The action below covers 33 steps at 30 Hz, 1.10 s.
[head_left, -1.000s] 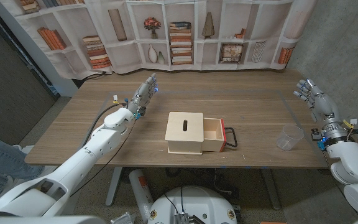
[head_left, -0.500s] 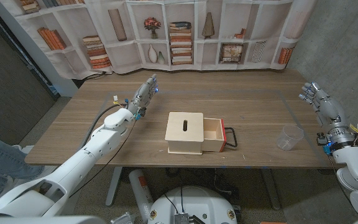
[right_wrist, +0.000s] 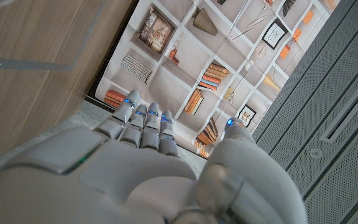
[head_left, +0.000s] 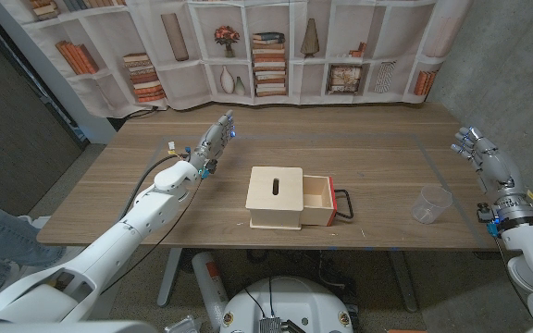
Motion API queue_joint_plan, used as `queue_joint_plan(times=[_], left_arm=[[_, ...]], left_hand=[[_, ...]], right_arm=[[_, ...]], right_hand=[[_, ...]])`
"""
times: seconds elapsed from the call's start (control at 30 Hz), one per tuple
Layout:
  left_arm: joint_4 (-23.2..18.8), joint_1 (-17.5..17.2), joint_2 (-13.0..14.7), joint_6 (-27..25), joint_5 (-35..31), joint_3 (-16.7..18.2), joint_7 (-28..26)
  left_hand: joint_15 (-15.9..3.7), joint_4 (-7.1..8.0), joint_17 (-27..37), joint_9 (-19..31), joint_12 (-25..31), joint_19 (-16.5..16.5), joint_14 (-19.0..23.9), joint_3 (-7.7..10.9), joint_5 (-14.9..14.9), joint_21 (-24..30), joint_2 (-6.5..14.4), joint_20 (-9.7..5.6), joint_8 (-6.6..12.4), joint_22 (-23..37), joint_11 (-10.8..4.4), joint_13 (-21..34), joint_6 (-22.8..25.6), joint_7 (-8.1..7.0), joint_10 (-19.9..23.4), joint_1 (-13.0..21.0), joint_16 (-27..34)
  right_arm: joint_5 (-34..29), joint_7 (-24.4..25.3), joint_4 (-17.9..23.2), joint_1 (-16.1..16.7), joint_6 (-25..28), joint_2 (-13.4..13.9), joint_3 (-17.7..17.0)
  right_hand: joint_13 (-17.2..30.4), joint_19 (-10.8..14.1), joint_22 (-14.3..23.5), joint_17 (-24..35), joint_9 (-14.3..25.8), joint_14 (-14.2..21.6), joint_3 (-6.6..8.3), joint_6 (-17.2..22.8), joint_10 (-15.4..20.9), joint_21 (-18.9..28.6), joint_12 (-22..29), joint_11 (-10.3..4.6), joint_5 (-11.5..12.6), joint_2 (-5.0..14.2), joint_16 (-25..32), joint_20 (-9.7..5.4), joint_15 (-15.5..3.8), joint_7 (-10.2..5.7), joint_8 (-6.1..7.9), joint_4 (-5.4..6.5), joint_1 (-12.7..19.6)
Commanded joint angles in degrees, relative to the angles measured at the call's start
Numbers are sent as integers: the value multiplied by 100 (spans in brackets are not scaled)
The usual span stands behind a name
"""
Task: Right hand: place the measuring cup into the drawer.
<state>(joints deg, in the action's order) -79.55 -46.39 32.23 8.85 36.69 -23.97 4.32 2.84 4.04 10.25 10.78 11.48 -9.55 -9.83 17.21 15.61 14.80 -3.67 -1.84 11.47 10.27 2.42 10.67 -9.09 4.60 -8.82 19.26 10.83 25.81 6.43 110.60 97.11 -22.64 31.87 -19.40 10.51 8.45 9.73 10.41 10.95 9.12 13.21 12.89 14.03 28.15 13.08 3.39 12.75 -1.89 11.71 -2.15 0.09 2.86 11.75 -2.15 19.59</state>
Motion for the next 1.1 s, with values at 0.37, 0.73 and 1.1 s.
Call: queue_joint_plan(times=[0.37,0.73,1.1], left_arm=[[-176,-146,52,50,34,83,-94],[-150,-112,4,109,18,50,-51],[-117,-141,15,123,34,87,-88]], left_hand=[[12,-1,19,12,38,-267,-151,-52,0,-49,5,-117,-4,11,1,7,-6,1,14,74,5],[1,-2,21,12,27,-297,-188,-64,-5,-80,12,-149,3,12,8,7,19,8,-8,77,-11],[3,-2,22,12,23,-296,-189,-74,-9,-95,18,-141,9,14,25,6,41,4,-16,79,-10]], right_arm=[[-450,192,193,269,-18,-312,-155],[-845,324,265,354,62,-400,-211],[-1156,484,332,412,131,-519,-180]], right_hand=[[25,51,9,0,13,46,6,41,17,-59,9,-19,13,-40,-39,9,-6,-67,-15,-96,133],[27,98,0,-8,13,77,-11,17,17,-145,-4,-48,94,-215,-51,53,-50,-143,-16,-278,342],[32,100,0,-6,15,-18,-38,-29,-26,-232,-28,-45,184,-347,-96,132,-16,-176,-29,-391,470]])
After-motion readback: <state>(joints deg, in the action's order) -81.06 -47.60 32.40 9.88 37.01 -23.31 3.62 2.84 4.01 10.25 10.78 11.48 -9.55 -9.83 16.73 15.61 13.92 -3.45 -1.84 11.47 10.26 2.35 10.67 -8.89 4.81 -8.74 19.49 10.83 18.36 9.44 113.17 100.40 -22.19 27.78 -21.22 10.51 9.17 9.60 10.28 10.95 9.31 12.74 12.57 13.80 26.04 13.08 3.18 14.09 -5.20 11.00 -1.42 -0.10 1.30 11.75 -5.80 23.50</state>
